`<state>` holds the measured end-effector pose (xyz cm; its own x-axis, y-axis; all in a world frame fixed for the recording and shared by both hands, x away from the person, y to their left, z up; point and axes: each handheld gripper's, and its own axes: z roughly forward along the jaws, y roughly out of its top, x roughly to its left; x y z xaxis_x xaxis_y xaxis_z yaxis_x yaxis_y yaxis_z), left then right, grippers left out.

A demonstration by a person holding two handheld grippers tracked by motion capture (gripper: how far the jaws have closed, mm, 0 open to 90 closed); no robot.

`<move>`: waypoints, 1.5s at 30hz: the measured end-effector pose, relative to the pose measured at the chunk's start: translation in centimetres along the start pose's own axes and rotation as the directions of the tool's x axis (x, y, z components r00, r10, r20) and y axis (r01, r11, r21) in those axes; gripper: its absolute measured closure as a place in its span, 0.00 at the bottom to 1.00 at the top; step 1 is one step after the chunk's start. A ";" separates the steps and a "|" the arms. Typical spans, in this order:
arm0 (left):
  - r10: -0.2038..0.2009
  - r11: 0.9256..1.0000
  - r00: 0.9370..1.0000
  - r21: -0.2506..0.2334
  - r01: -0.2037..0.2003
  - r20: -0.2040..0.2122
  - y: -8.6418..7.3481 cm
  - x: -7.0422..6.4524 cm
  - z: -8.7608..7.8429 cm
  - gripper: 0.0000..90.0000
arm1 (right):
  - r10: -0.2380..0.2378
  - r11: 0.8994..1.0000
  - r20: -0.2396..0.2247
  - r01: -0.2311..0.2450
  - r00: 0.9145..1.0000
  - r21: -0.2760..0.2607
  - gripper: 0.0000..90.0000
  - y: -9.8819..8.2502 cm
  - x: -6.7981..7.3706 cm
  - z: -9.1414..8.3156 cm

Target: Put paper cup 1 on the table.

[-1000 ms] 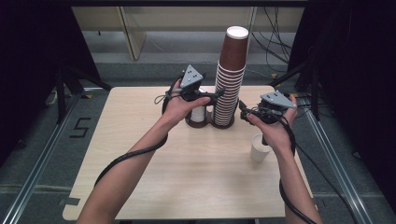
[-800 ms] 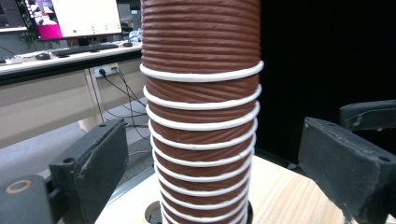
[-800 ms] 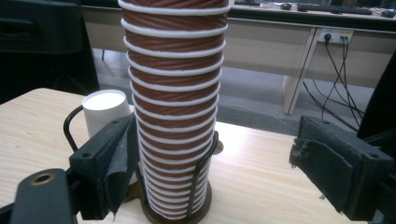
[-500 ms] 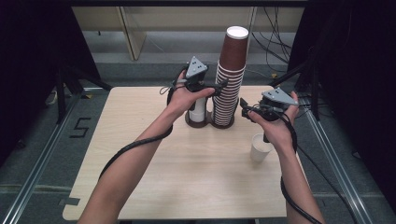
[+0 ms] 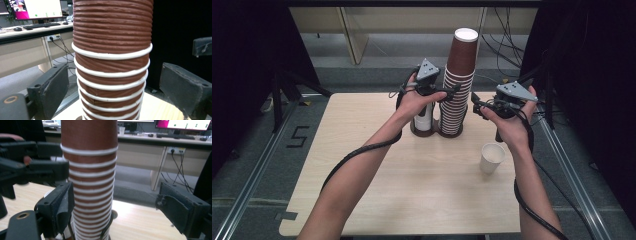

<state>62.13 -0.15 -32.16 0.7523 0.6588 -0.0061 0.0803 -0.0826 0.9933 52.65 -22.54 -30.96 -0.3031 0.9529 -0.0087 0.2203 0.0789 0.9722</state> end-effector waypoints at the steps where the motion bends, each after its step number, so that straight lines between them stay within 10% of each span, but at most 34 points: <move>1: -0.002 1.000 1.000 -0.003 0.002 -0.001 0.0 0.0 0.1 0.09 | 0.007 1.000 -0.002 -0.007 1.000 -0.006 0.17 0.3 0.0 0.1; 28: -0.018 1.000 1.000 0.013 0.018 0.006 0.3 0.1 2.4 0.09 | 0.016 1.000 -0.116 -0.018 0.993 -0.010 0.14 6.0 0.8 4.3; 45: -0.010 1.000 1.000 0.014 0.010 0.011 0.4 0.1 2.3 0.09 | -0.011 1.000 -0.090 0.011 0.996 -0.006 0.06 8.0 2.1 7.5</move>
<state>63.77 -1.86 -32.08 0.7584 0.6515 -0.0175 0.0971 -0.0864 0.9915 60.70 -17.71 -24.91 -0.3881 0.9216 0.0013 0.2113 0.0876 0.9735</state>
